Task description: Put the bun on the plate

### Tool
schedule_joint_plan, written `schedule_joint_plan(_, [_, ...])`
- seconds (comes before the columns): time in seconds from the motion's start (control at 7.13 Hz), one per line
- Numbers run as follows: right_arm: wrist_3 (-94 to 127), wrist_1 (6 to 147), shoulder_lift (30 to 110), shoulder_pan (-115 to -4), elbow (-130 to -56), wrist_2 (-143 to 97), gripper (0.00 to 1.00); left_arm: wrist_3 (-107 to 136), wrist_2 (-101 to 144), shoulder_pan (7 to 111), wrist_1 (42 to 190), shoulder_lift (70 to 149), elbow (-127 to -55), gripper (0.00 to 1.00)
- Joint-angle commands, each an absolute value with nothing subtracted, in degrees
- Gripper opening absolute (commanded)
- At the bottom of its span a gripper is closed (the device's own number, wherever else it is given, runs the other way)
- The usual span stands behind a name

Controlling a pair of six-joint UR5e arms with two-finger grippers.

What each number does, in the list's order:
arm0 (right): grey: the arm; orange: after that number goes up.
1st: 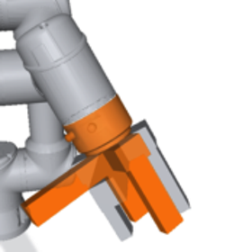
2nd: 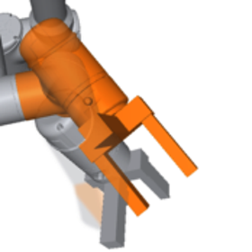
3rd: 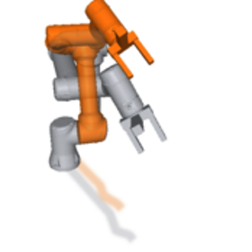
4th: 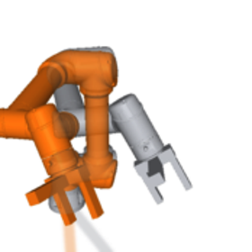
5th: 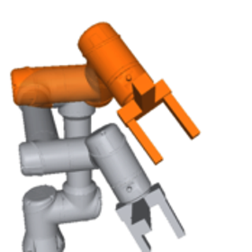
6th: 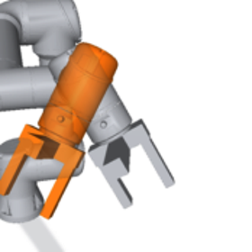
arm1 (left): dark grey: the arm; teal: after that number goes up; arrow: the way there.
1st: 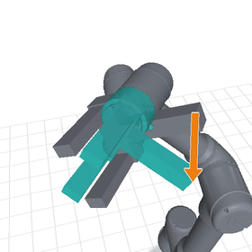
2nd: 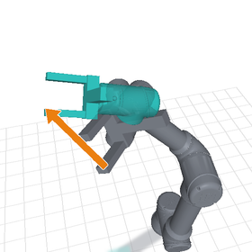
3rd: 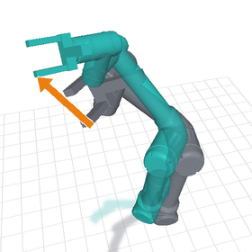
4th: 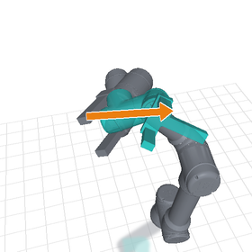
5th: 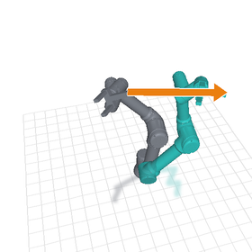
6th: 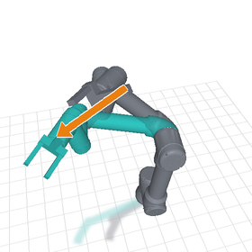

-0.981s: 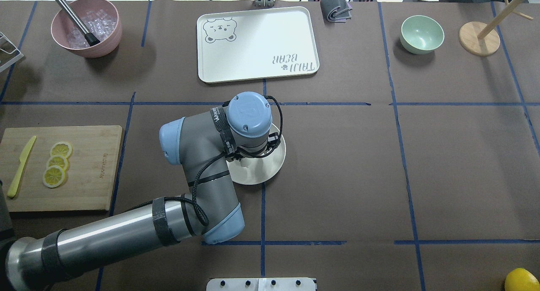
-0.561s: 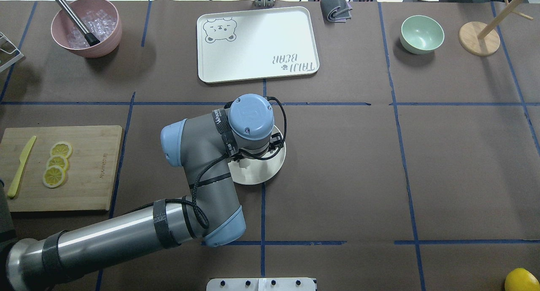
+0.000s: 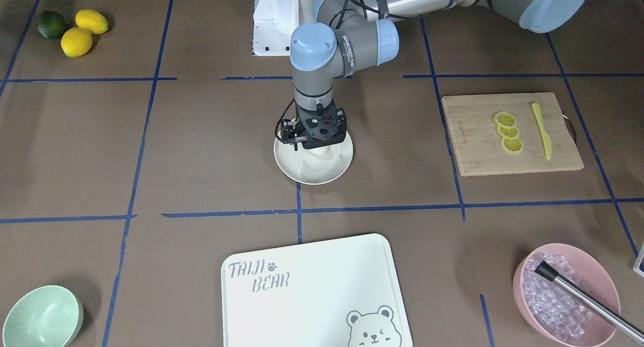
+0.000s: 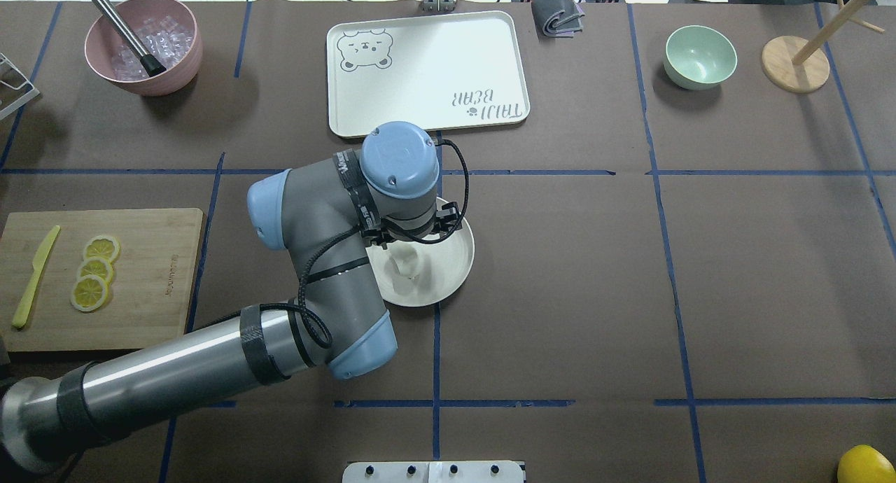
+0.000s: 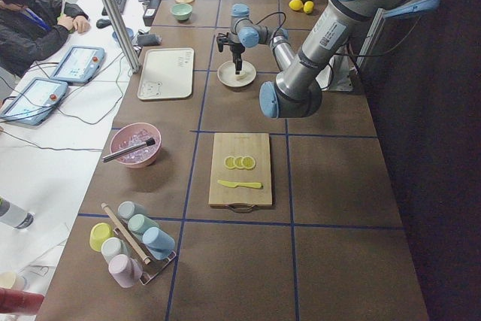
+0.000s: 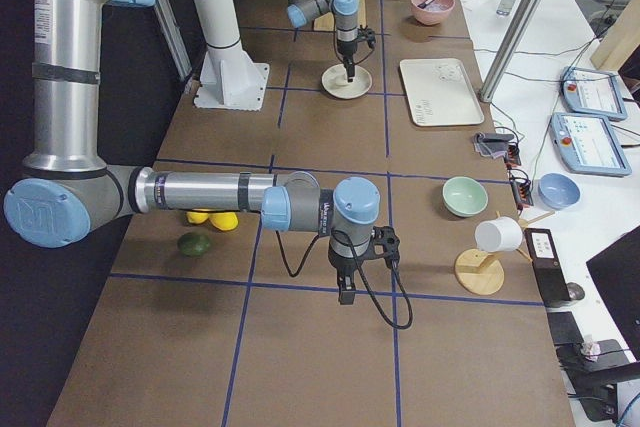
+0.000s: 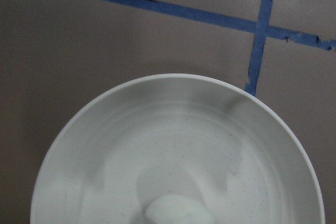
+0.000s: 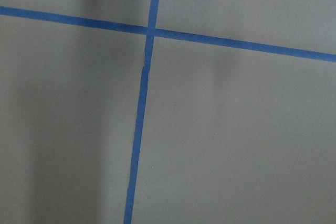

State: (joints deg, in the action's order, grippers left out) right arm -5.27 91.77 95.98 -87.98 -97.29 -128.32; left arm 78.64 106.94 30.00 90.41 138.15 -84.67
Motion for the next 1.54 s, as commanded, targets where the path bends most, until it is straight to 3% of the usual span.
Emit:
schedule_joint_plan(0.0, [-5.27,91.84,95.89,-87.98,-97.29,-128.32,1.0,66.51,115.11,36.09,90.0,128.91,-93.54,0.99])
schedule_joint_plan(0.42, [-5.36,91.76,95.45,-87.98,-96.77,-128.32,1.0,39.48,124.33,49.69,87.29,108.52,-107.55,1.0])
schedule_joint_plan(0.7, [-5.36,91.76,95.45,-87.98,-96.77,-128.32,1.0,12.35,133.46,64.97,86.92,99.27,-105.92,1.0])
schedule_joint_plan(0.98, [-5.36,91.76,95.45,-87.98,-96.77,-128.32,1.0,-3.79,138.5,77.55,87.19,93.1,-99.7,1.0])
schedule_joint_plan(1.4, [-5.36,91.76,95.62,-87.98,-96.59,-128.32,1.0,-7.56,138.26,89.63,88.15,86.59,-95.8,1.0])
